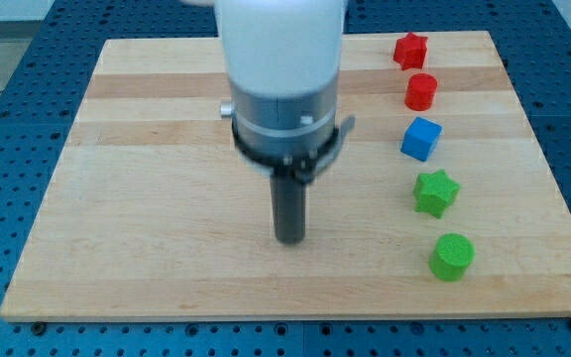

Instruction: Separate the blue triangle from yellow hexagon

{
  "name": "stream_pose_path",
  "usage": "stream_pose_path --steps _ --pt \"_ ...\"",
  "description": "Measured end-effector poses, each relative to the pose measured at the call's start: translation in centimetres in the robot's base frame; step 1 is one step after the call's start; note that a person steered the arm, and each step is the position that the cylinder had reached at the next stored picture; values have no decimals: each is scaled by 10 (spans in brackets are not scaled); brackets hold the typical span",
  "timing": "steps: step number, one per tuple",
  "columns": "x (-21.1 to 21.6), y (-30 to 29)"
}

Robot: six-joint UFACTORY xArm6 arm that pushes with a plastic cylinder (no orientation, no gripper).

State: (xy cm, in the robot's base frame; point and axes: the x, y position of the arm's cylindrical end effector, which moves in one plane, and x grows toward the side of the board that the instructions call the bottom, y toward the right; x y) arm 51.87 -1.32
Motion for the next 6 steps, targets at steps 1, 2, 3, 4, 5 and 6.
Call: stream_pose_path --steps 1,2,3,4,5,6 --pt "-62 -4" --pt "-112 -5" --pt "-159 -5" --pt "-198 -5" --pt "-225 2" --pt "-231 20"
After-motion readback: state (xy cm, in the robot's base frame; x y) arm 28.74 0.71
